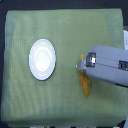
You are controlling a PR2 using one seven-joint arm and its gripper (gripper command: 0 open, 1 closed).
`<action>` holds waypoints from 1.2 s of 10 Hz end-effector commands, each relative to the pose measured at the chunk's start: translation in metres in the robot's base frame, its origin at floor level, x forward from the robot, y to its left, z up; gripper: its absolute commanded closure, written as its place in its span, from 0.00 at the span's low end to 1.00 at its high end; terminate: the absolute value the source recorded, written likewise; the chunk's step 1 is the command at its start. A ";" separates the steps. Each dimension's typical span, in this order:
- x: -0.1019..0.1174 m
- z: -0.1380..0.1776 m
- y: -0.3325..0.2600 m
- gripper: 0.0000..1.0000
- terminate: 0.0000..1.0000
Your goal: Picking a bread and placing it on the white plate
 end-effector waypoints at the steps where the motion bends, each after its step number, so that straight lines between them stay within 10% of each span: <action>1: 0.007 0.008 0.000 1.00 0.00; 12: 0.017 0.022 -0.006 1.00 0.00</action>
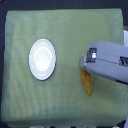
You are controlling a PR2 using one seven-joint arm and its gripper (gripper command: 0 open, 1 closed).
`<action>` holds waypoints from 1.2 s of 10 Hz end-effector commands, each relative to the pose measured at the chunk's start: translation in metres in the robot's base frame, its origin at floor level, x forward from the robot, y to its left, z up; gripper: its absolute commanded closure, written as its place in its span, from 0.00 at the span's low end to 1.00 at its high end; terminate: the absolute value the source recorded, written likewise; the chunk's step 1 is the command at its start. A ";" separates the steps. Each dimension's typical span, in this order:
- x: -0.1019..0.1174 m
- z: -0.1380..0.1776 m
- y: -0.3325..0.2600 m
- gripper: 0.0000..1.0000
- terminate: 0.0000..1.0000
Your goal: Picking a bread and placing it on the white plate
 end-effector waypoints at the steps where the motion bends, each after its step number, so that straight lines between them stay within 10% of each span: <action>1: 0.005 0.008 -0.002 1.00 0.00; 12: 0.063 0.165 0.056 1.00 0.00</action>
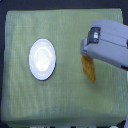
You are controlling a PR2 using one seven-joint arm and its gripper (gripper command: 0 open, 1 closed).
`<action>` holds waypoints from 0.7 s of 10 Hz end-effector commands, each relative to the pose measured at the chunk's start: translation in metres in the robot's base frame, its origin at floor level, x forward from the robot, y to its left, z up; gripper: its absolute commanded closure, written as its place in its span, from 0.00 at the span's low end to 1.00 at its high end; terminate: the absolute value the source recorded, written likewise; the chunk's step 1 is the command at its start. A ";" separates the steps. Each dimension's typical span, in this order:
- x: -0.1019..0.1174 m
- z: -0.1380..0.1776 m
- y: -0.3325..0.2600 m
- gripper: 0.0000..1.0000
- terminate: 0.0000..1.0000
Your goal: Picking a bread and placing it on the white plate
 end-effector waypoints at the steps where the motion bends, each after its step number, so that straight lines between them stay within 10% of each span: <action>1: 0.047 0.045 0.079 1.00 0.00; 7: 0.072 0.015 0.238 1.00 0.00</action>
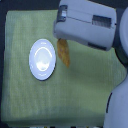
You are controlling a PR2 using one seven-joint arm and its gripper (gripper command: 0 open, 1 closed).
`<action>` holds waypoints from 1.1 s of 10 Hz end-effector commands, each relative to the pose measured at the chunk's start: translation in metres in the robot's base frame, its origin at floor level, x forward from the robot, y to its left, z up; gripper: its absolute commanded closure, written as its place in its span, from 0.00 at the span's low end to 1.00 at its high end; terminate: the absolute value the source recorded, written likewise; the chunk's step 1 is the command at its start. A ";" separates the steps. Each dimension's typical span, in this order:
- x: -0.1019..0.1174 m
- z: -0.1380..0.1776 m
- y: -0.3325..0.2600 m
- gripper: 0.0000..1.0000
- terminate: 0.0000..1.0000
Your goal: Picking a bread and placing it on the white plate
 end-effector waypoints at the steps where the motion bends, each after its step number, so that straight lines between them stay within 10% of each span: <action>1: 0.008 -0.031 0.126 1.00 0.00; 11: -0.012 -0.061 0.164 1.00 0.00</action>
